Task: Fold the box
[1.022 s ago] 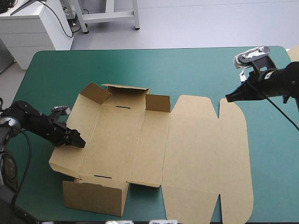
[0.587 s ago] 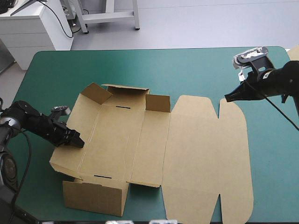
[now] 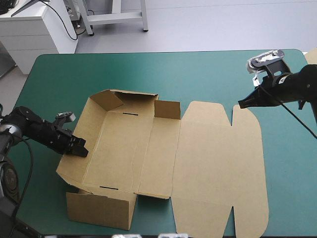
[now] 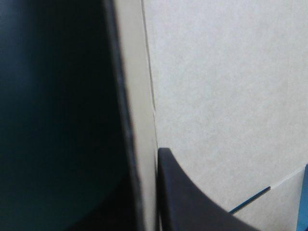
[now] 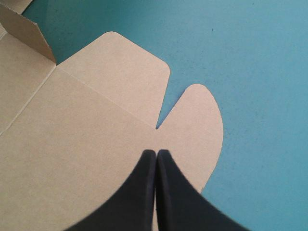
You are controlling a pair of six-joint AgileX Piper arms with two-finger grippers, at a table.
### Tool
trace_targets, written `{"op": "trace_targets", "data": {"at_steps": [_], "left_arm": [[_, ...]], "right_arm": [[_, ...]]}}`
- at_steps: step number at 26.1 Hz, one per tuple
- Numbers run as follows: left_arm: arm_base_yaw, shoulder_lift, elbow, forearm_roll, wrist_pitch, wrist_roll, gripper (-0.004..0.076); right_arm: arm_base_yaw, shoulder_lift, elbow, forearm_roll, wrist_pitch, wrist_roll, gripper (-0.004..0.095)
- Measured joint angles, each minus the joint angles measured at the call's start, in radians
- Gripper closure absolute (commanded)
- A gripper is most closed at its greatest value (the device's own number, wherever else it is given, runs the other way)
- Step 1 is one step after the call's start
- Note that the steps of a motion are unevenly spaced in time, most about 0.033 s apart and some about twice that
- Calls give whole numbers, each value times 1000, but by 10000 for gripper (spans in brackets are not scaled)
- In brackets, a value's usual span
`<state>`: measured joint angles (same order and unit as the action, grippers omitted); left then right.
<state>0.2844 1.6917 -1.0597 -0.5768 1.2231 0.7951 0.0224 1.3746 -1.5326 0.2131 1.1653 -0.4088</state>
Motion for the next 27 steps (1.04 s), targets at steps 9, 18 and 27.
{"op": "trace_targets", "data": {"at_steps": [9,18,27], "left_arm": [[-17,1,-72,23,-6,74,731],[-231,8,-412,178,-3,104,731],[-522,8,-645,395,-143,108,731]], "right_arm": [[0,0,0,0,0,0,929],[0,0,0,0,0,0,929],[0,0,0,0,12,2,927]]}}
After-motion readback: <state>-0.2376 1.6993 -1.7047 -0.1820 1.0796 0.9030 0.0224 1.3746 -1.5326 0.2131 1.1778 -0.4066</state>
